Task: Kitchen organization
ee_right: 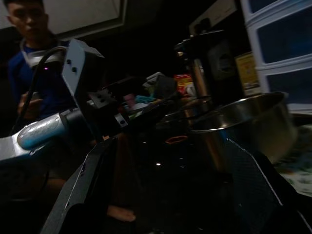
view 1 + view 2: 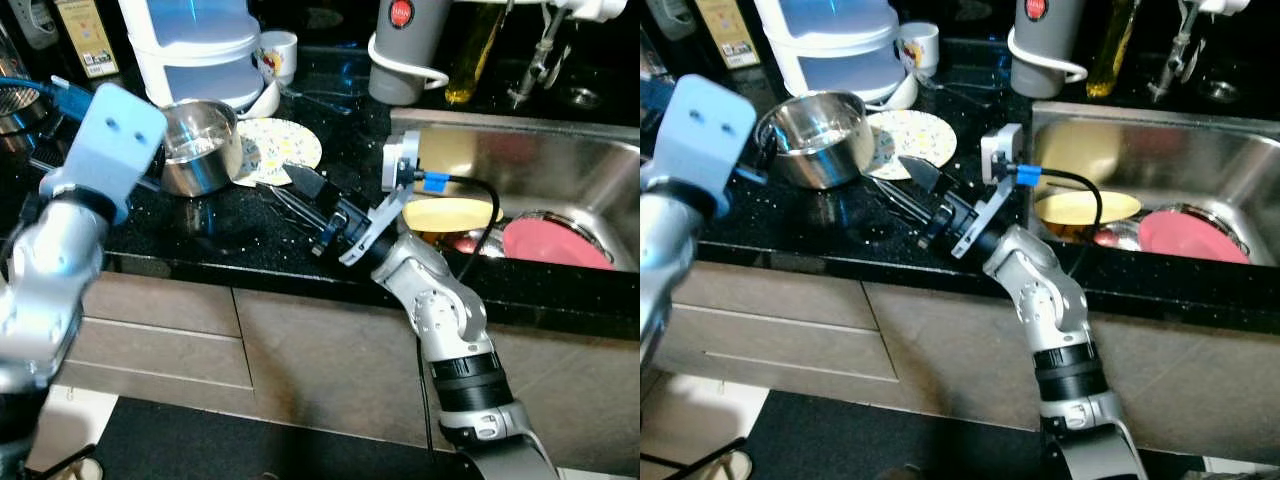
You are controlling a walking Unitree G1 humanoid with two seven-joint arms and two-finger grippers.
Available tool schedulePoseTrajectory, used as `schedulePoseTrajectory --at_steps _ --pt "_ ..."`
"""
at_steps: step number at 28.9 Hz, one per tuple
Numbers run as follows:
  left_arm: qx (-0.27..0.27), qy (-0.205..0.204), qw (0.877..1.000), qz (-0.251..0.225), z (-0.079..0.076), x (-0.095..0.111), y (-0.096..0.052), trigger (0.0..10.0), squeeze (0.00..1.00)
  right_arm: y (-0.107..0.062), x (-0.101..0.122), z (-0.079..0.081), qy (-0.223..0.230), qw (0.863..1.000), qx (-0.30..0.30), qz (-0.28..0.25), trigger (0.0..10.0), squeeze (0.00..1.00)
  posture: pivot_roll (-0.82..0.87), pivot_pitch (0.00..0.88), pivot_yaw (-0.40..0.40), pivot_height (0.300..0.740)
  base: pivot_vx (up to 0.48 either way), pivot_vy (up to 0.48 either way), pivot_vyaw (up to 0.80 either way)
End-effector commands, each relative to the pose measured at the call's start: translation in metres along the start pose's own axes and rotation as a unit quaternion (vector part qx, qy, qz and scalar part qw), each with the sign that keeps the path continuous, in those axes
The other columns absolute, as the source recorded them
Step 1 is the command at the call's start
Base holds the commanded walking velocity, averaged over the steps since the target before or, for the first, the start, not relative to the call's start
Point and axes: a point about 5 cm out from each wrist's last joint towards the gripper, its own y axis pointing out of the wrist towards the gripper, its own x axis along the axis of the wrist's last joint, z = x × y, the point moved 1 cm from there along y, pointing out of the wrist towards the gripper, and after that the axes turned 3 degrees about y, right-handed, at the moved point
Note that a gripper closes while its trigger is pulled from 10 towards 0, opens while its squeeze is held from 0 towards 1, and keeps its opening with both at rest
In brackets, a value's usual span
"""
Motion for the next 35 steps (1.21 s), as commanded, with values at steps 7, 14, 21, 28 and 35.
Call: schedulePoseTrajectory --at_steps 7,14,21,28,35 --pt "-0.055 -0.022 0.998 0.009 0.009 -0.014 0.019 10.0 0.0 0.0 0.005 0.002 -0.007 1.0 -0.003 0.001 10.0 0.0 0.09 0.055 -0.074 0.732 0.0 0.0 0.0" --pt "-0.133 -0.101 0.985 -0.04 0.004 -0.006 0.033 10.0 0.0 0.0 0.011 0.002 -0.007 1.0 -0.006 -0.006 10.0 0.0 0.08 0.062 -0.07 0.732 0.0 0.0 0.0" --pt "-0.192 -0.133 0.972 -0.031 -0.002 -0.008 0.041 10.0 0.0 -0.002 0.013 0.002 -0.016 1.0 -0.015 -0.005 10.0 0.0 0.06 0.061 -0.058 0.732 0.0 0.0 0.0" --pt "-0.262 -0.134 0.956 -0.003 -0.015 -0.016 0.042 10.0 0.0 -0.004 0.015 0.003 -0.021 1.0 -0.015 -0.003 10.0 0.0 0.05 0.056 -0.054 0.732 0.0 0.0 0.0" --pt "-0.324 -0.116 0.939 0.0 -0.028 -0.012 0.036 10.0 0.0 -0.003 0.019 0.013 -0.029 0.999 0.023 -0.008 10.0 0.0 0.05 0.051 -0.056 0.732 0.0 0.0 0.11"
